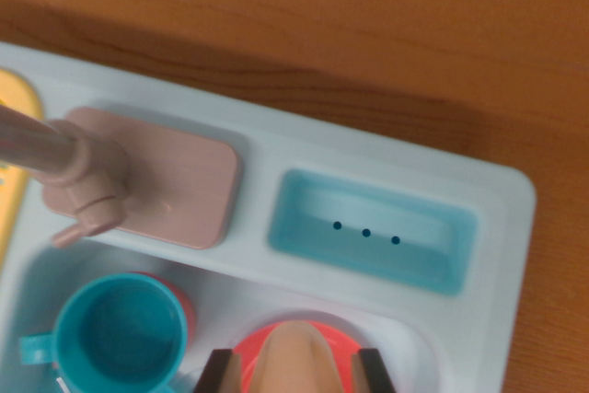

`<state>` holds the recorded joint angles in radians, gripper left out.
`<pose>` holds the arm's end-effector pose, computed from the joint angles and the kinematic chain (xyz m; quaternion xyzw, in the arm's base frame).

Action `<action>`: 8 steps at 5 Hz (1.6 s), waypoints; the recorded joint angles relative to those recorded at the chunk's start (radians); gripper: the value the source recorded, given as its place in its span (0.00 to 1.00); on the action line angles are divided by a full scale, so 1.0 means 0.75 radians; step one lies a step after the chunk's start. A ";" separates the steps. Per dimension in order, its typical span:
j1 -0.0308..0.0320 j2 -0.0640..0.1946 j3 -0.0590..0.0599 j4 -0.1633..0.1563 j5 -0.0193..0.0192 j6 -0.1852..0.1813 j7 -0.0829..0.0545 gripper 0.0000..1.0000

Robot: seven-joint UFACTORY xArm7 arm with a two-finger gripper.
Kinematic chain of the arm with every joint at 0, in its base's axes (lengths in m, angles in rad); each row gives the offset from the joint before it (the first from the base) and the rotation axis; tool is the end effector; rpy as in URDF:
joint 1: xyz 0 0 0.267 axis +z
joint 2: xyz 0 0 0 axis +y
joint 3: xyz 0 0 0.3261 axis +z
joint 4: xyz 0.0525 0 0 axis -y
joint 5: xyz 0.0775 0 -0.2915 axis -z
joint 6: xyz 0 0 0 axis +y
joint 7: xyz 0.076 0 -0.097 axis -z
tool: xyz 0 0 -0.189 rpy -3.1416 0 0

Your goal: Pick detergent from the sink

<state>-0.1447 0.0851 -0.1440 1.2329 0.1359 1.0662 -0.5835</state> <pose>0.4660 -0.1080 0.2615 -0.9908 -0.1169 -0.0605 0.0321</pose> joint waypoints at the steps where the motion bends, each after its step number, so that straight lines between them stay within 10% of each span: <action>1: 0.0000 0.000 0.000 0.000 0.0000 0.000 0.000 1.00; 8: 0.0024 -0.063 -0.007 0.179 -0.0301 0.240 0.036 1.00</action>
<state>-0.1429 0.0378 -0.1489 1.3673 0.1133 1.2459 -0.5562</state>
